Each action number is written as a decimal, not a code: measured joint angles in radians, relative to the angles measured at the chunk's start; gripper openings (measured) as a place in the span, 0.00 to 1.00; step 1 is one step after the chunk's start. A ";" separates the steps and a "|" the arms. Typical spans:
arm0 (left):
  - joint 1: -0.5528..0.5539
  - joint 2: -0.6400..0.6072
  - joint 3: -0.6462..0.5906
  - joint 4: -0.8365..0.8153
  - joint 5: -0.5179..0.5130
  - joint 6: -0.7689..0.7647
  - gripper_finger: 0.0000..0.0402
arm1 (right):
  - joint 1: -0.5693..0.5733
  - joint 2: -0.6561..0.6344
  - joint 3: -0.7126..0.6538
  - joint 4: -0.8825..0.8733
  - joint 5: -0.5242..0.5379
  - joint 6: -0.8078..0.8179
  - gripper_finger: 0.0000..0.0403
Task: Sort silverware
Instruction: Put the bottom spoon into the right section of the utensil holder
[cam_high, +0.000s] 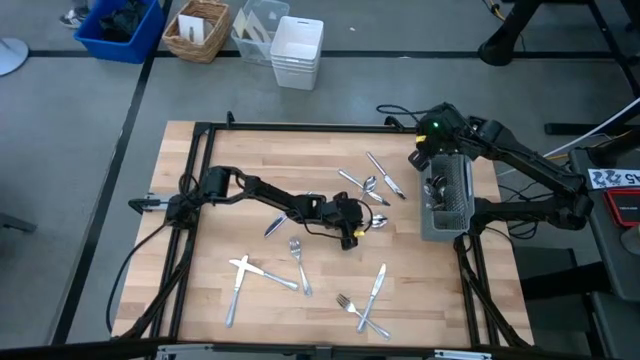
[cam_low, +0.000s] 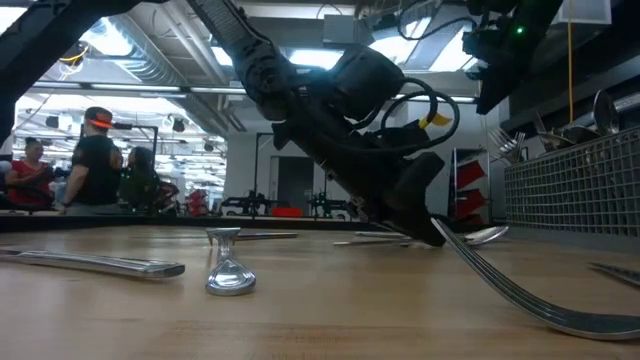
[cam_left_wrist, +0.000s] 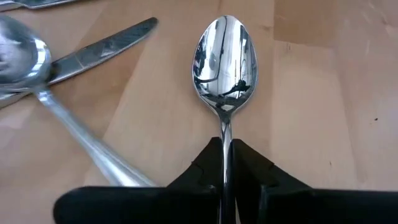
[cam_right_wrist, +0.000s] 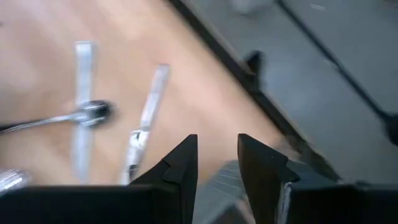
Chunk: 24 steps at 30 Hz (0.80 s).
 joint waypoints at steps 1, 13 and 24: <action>0.004 -0.004 0.000 0.001 0.000 0.000 0.03 | 0.000 0.000 0.000 0.006 -0.040 -0.011 0.29; 0.049 -0.091 0.001 -0.011 -0.004 0.003 0.03 | 0.000 0.000 -0.003 0.071 -0.435 -0.047 0.29; 0.089 -0.209 0.002 -0.079 -0.090 0.107 0.03 | 0.002 0.000 -0.003 0.139 -0.567 0.048 0.29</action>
